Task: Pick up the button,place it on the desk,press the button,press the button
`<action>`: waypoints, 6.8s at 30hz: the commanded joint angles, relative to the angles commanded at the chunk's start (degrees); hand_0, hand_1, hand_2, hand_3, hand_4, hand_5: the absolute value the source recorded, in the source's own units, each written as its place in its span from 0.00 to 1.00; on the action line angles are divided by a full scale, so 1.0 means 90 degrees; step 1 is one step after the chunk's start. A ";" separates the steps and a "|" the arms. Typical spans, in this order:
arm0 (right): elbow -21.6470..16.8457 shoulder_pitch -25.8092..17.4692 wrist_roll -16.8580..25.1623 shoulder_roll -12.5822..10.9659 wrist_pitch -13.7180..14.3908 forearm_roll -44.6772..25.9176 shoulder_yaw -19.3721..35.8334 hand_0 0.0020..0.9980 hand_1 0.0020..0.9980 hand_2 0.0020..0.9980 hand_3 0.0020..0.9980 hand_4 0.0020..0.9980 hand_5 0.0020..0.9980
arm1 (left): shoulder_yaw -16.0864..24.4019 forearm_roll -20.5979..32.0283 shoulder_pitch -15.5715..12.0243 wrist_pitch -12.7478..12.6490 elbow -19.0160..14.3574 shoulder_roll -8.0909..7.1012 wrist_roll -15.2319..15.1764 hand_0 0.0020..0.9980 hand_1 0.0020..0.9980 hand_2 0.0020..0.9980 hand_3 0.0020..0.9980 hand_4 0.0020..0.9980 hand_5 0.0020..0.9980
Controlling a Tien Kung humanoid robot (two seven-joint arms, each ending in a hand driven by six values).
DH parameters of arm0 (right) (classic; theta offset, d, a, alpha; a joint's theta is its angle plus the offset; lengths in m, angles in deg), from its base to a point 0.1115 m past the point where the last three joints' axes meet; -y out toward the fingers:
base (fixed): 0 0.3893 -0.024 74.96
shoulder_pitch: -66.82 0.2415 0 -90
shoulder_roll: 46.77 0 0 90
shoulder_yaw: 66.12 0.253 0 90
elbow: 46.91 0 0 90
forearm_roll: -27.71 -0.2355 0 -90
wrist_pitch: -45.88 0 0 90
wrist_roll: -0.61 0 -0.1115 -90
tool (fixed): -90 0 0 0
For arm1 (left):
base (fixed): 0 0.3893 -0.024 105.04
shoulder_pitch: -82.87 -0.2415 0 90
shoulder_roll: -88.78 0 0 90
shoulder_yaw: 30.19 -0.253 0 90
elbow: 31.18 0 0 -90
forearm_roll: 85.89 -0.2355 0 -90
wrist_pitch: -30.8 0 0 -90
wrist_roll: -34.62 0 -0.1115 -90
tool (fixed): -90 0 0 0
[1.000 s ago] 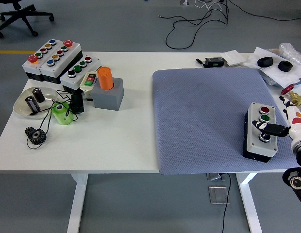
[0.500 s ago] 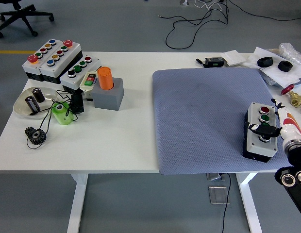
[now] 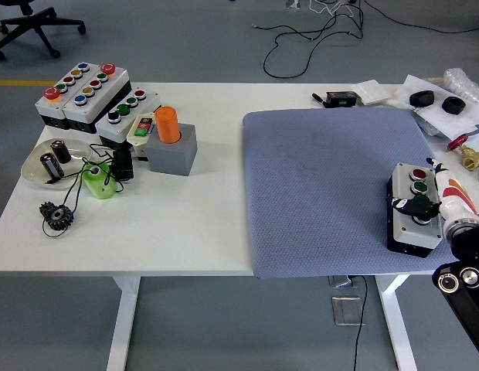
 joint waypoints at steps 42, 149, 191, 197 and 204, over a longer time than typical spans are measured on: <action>0.0482 0.0328 0.0000 -0.0231 -0.1011 0.0836 -0.0080 0.52 0.43 0.51 0.89 0.61 0.00 | 0.0015 -0.0003 0.0009 -0.0008 0.0005 -0.0019 -0.0001 0.63 0.60 0.58 0.56 0.36 1.00; 0.1661 0.1882 0.6022 -0.2899 0.0585 -0.0231 -0.3349 0.89 0.89 1.00 1.00 0.78 0.00 | -0.0134 0.0089 0.0027 0.0008 0.0026 0.0017 0.0109 0.63 0.60 0.58 0.56 0.36 1.00; -0.0100 -0.0784 0.4718 -0.2504 0.1056 0.0107 -0.1328 0.91 0.90 1.00 1.00 0.86 0.00 | -0.0130 0.0025 0.0057 0.0005 0.0024 -0.0026 0.0107 0.63 0.59 0.56 0.55 0.36 1.00; 0.0422 -0.0576 0.4691 -0.2348 0.1137 0.0156 -0.1408 0.91 0.90 1.00 1.00 0.86 0.00 | -0.0172 0.0044 0.0057 0.0005 0.0026 -0.0019 0.0118 0.63 0.59 0.56 0.55 0.36 1.00; 0.0887 -0.0434 0.4661 -0.2244 0.1190 0.0215 -0.1436 0.91 0.90 1.00 1.00 0.86 0.00 | -0.0203 0.0071 0.0054 0.0003 0.0027 -0.0013 0.0119 0.63 0.59 0.57 0.55 0.36 1.00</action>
